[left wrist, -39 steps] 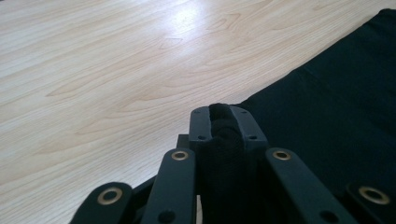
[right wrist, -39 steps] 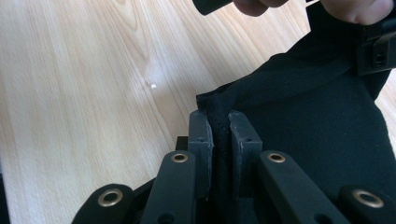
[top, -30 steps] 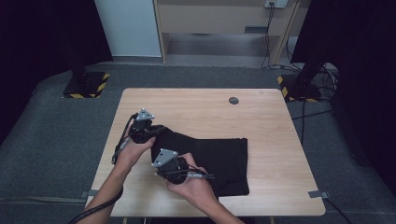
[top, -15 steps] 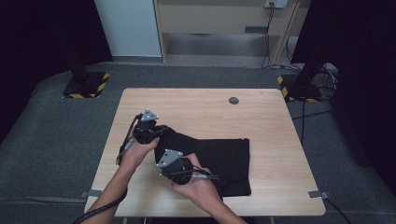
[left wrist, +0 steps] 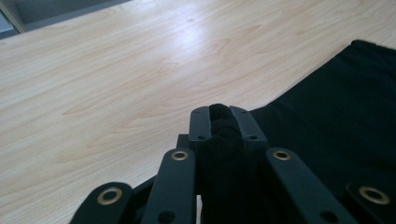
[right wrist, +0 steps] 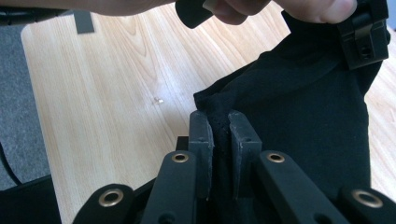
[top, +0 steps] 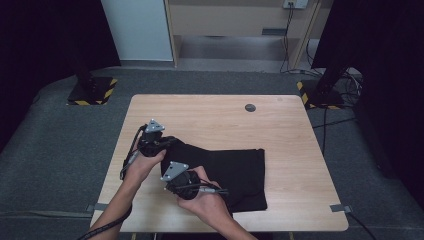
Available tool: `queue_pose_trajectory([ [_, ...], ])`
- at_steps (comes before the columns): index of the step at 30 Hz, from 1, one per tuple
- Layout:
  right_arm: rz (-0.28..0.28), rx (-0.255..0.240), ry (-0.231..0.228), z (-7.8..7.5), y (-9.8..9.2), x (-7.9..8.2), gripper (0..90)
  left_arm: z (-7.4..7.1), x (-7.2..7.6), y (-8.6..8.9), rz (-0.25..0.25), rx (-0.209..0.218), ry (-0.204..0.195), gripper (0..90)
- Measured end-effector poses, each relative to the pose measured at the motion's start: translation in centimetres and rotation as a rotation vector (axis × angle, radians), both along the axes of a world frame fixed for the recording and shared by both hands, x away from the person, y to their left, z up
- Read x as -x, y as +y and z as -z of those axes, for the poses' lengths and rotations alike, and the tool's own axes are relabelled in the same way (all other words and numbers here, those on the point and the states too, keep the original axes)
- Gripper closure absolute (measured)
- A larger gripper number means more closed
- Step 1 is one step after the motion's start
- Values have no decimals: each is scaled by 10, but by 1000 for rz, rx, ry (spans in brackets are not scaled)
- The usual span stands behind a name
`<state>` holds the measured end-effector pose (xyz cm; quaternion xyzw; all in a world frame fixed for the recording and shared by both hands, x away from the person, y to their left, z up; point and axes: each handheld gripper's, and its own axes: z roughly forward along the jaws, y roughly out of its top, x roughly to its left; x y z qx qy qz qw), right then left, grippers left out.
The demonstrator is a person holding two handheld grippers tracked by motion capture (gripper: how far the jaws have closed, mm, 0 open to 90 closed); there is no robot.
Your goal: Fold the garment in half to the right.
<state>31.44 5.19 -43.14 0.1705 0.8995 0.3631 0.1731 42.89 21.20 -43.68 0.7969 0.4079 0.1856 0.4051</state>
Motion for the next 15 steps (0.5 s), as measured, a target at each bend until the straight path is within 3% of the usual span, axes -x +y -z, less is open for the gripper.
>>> queue_pose_trajectory([
  [6,0,-17,-10,-13,-10,1,820,-14,4,-6,3,-4,-22,805],
  [15,31,-59,-23,-28,-42,6,820,-33,3,-31,15,-11,-33,802],
])
